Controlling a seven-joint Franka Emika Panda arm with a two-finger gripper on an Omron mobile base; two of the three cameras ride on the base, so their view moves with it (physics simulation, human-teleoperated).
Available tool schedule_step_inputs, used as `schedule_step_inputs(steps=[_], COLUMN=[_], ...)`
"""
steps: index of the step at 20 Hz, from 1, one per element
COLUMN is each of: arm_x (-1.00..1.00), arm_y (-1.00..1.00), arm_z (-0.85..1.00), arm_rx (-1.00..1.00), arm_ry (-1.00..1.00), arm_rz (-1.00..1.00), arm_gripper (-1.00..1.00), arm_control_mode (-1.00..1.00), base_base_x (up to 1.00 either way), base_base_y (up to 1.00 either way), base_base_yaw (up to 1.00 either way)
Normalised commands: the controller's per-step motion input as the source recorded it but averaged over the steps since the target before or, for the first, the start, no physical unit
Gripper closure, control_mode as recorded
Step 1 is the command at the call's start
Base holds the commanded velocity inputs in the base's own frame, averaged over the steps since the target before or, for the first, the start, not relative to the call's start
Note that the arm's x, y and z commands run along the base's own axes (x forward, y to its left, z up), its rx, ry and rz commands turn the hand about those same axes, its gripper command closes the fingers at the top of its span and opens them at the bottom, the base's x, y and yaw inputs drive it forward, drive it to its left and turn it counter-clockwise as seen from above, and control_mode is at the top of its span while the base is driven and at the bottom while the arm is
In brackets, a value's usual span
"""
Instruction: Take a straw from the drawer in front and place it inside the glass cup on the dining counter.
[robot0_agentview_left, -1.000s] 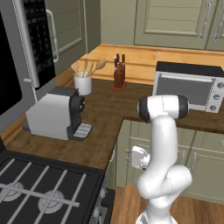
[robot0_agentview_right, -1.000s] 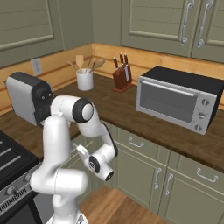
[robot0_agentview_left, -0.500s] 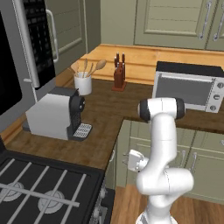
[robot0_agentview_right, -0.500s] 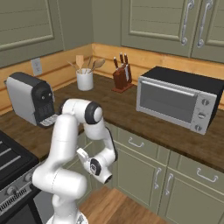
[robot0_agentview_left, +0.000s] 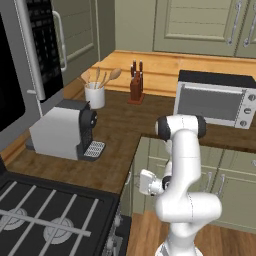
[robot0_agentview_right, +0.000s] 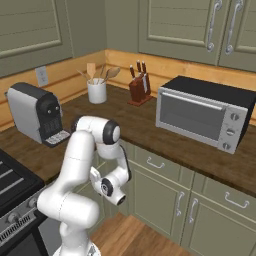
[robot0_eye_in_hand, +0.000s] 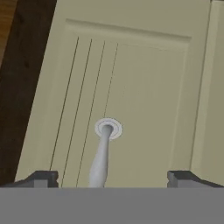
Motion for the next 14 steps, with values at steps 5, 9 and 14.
schedule_step_inputs(steps=[5, 9, 14], arm_x=[0.32, 0.02, -0.13], arm_y=[0.25, 0.11, 0.07], arm_z=[-0.26, 0.0, 0.0], arm_rx=[-0.02, 0.0, 0.0], arm_ry=[0.07, 0.0, -0.05], arm_rz=[0.0, 0.0, 0.0], arm_gripper=[-1.0, -1.0, -1.0], arm_control_mode=[-1.0, -1.0, -1.0], base_base_x=[0.0, 0.0, 0.0], base_base_y=[0.0, 0.0, 0.0], base_base_yaw=[0.0, 0.0, 0.0])
